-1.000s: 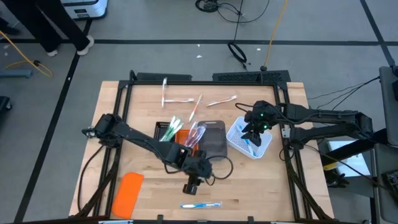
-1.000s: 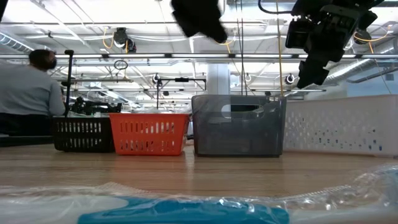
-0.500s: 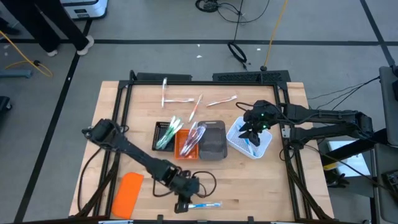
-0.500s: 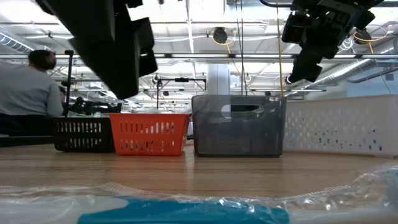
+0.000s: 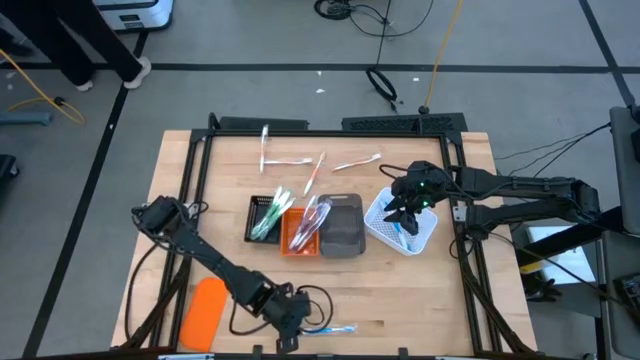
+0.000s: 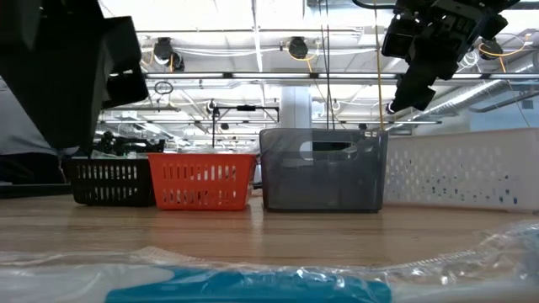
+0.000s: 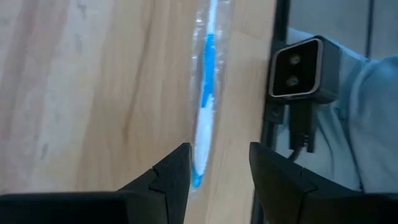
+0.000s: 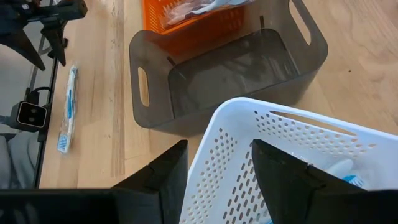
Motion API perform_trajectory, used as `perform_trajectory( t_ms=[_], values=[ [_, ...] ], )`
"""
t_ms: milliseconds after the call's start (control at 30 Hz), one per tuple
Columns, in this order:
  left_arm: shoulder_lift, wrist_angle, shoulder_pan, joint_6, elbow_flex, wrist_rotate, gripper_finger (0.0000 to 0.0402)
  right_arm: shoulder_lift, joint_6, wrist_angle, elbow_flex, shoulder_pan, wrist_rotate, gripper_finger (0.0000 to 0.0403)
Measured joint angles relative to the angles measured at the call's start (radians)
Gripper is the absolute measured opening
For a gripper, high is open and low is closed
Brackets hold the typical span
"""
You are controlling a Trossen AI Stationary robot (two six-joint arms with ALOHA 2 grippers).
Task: Pick & Place Toothbrushes
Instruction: Put the blue toothbrush into the white bin
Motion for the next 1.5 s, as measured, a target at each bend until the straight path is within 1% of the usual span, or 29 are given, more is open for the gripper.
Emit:
perform_trajectory(
  t_ms=[167,467,567,700,767,833,967,1000,1067,1133,1233,1267,1500],
  values=[
    [0.0,-0.046,-0.002,-0.039,0.0,-0.031,0.0163,0.0,-0.012,0.0,0.0,0.0,0.0,0.0171],
    [0.011,-0.035,-0.003,-0.092,0.002,-0.034,0.0163,0.0,-0.028,-0.003,0.0,0.0,0.0,0.0171],
    [0.043,-0.034,-0.005,-0.119,0.001,-0.007,0.0163,0.0,-0.042,-0.008,0.0,0.0,-0.001,0.0171],
    [0.092,0.026,-0.002,-0.151,0.001,0.06,0.0163,0.0,-0.048,-0.01,0.0,0.0,-0.001,0.0171],
    [0.11,0.053,0.001,-0.151,0.001,0.075,0.0163,0.0,-0.052,-0.012,0.0,0.0,-0.001,0.0171],
    [0.113,0.061,0.003,-0.143,0.002,0.075,0.0163,0.0,-0.052,-0.016,0.0,0.0,-0.001,0.0171],
    [0.113,0.029,0.0,-0.145,0.005,0.033,0.0161,0.0,-0.061,-0.021,0.0,0.0,0.0,0.0171],
    [0.113,0.02,0.0,-0.146,0.005,0.035,0.0155,0.0,-0.063,-0.024,0.0,0.0,-0.001,0.0171],
    [0.114,0.001,0.001,-0.143,0.005,0.04,0.0131,0.0,-0.063,-0.03,0.0,0.0,0.0,0.0171],
    [0.114,-0.017,0.005,-0.141,0.005,0.039,0.0093,0.0,-0.064,-0.035,0.0,0.0,0.0,0.0171],
    [0.114,-0.036,0.016,-0.129,0.005,0.059,0.0024,0.0,-0.072,-0.042,0.0,0.0,0.0,0.0171],
    [0.114,-0.035,0.02,-0.123,0.005,0.069,0.0014,0.0,-0.074,-0.045,0.0,0.0,-0.001,0.0171],
    [0.103,-0.03,0.043,-0.078,0.007,0.09,0.0005,0.0,-0.078,-0.047,0.0,0.0,0.0,0.0171]
  ],
)
